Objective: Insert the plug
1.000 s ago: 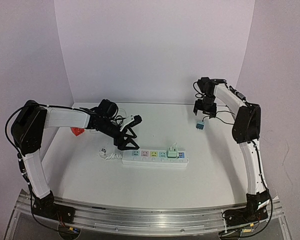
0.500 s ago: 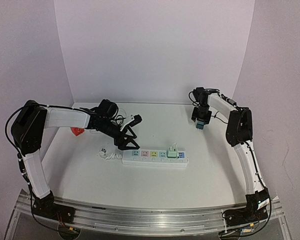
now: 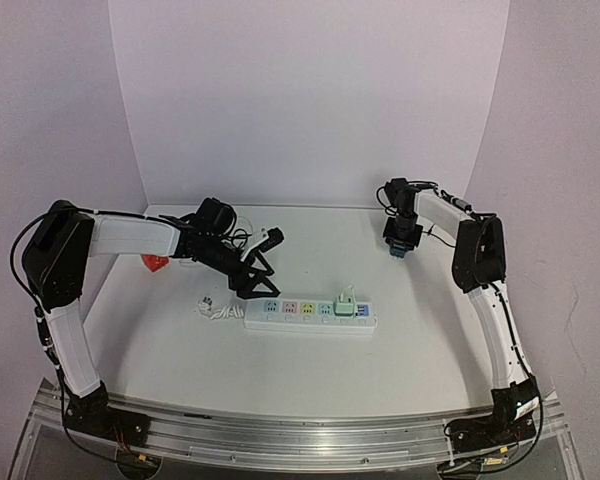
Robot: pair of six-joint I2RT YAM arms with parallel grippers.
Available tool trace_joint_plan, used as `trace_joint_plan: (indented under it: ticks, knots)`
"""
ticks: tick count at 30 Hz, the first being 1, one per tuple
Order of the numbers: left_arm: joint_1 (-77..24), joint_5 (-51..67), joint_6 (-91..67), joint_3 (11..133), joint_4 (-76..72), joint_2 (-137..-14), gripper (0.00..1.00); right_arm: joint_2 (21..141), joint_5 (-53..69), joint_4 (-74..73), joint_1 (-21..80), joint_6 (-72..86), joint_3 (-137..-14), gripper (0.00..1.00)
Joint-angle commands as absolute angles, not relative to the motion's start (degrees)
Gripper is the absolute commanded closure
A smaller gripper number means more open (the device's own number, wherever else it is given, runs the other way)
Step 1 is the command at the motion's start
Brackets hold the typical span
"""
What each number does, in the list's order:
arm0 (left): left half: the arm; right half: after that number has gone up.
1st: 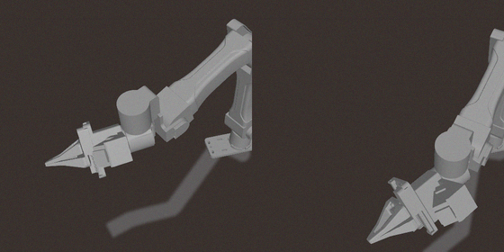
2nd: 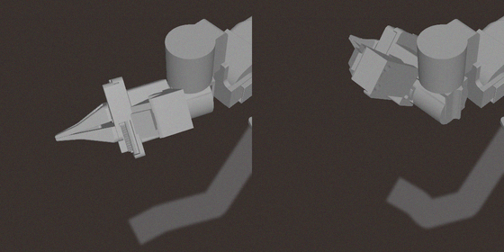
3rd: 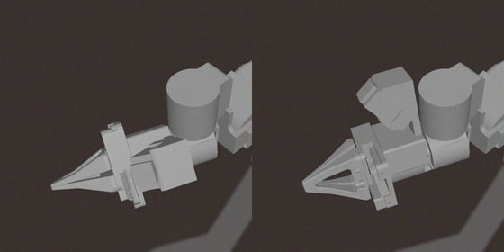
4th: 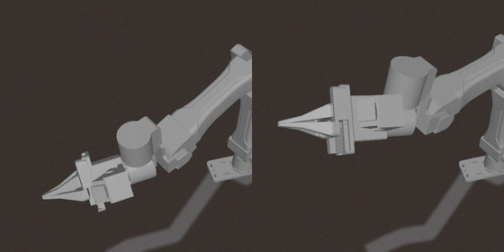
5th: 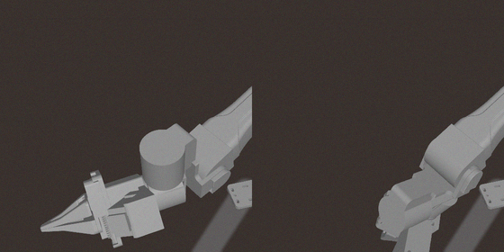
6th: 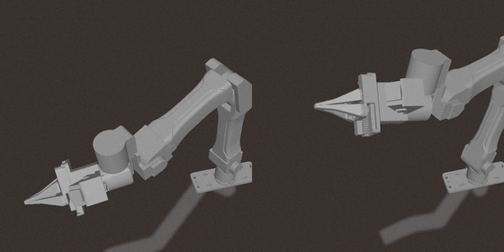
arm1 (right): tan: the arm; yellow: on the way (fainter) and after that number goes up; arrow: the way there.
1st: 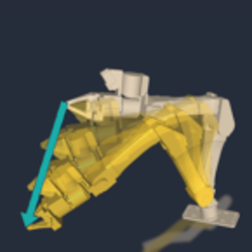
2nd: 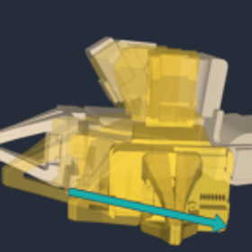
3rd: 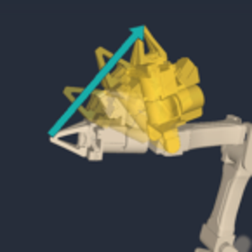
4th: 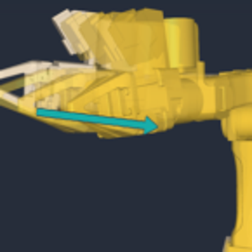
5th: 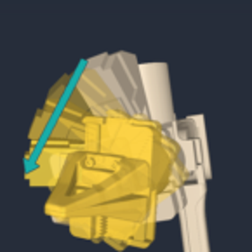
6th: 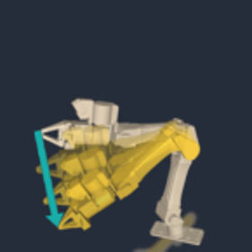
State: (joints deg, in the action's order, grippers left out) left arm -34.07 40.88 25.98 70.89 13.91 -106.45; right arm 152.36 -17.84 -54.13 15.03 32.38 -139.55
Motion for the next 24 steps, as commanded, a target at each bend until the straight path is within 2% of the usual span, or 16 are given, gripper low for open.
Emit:
trace_joint_plan:
  ticks: [1,6,10,16,24]
  knots:
    - [-33.6,41.57,25.72,71.94,13.09,-104.01,0.19,147.49,-18.38,-55.37,14.66,31.57,-138.95,1.0]
    - [-32.82,42.19,23.69,73.5,12.11,-102.69,0.2,139.33,-18.49,-54.18,15.16,32.25,-139.66,1.0]
    - [-32.7,42.76,22.41,71.52,3.51,-98.84,0.2,130.2,-20.01,-47.79,17.97,33.79,-134.67,1.0]
    - [-32.81,41.13,10.73,68.45,-18.08,-94.74,0.17,115.71,-20.93,-30.45,24.33,38.6,-122.12,1.0]
    - [-36.19,29.87,1.54,72.63,-35.13,-96.01,0.11,108.8,-17.51,-7.03,35.2,42.41,-112.62,1.0]
